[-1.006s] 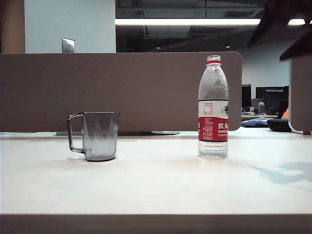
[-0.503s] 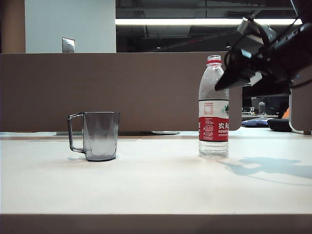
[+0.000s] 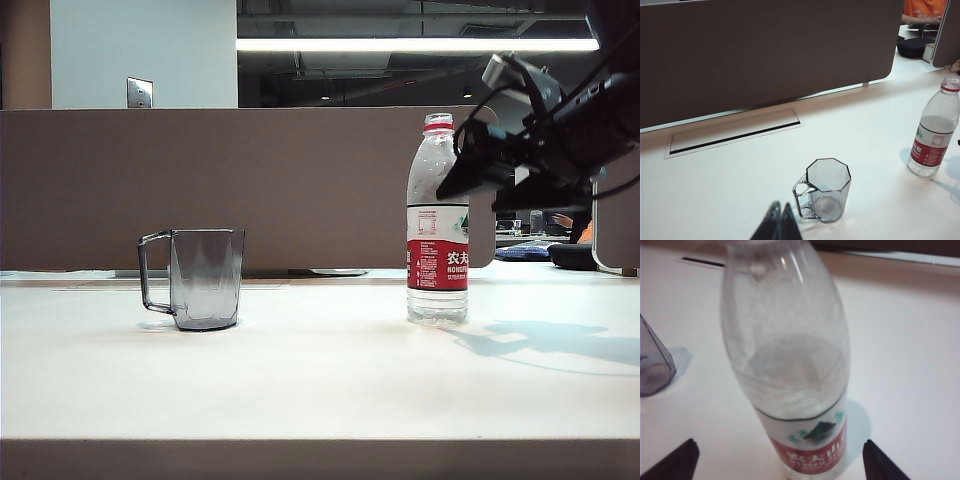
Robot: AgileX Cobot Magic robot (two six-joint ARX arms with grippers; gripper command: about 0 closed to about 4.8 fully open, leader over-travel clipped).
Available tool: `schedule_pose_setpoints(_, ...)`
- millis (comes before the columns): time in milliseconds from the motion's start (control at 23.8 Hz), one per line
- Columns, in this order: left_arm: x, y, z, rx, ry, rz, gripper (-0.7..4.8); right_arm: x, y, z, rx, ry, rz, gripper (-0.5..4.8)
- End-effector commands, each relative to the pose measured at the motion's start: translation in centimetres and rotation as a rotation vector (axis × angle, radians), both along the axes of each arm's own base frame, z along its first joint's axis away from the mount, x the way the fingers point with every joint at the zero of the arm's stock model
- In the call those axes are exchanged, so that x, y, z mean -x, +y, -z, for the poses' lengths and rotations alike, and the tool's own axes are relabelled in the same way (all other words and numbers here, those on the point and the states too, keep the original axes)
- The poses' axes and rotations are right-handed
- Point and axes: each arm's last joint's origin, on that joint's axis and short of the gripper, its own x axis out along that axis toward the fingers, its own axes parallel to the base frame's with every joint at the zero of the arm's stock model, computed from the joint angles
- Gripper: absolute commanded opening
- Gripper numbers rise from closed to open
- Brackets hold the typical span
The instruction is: Pick up the mineral water bottle on the table and pour water into the mug until it's half full.
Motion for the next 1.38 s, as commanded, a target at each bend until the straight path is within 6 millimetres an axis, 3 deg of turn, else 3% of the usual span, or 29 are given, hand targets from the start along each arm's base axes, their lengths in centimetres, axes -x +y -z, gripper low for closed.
schedule_pose_setpoints(42, 0.1, 0.0, -0.4, -0.001, -0.025, 0.005, -0.05, -0.5, 0.1, 0.0, -0.006, -0.043, -0.005, 4.79)
schedule_pose_setpoints(377, 0.1, 0.0, -0.4, -0.001, -0.024, 0.005, -0.05, -1.3, 0.8, 0.4, -0.029, -0.132, -0.04, 4.79)
schedule_pose_setpoints(839, 0.1, 0.0, -0.3, -0.001, -0.021, 0.005, -0.05, -3.2, 1.2, 2.7, -0.055, -0.128, -0.032, 4.79)
schedule_pose_setpoints(1090, 0.1, 0.0, -0.3, -0.001, -0.021, 0.004, -0.05, -5.4, 1.8, 2.6, -0.075, -0.132, -0.021, 4.79)
schedule_pose_setpoints(1384, 0.1, 0.0, -0.3, -0.002, -0.019, 0.001, -0.05, -5.6, 2.0, 2.9, -0.065, -0.11, -0.005, 4.79)
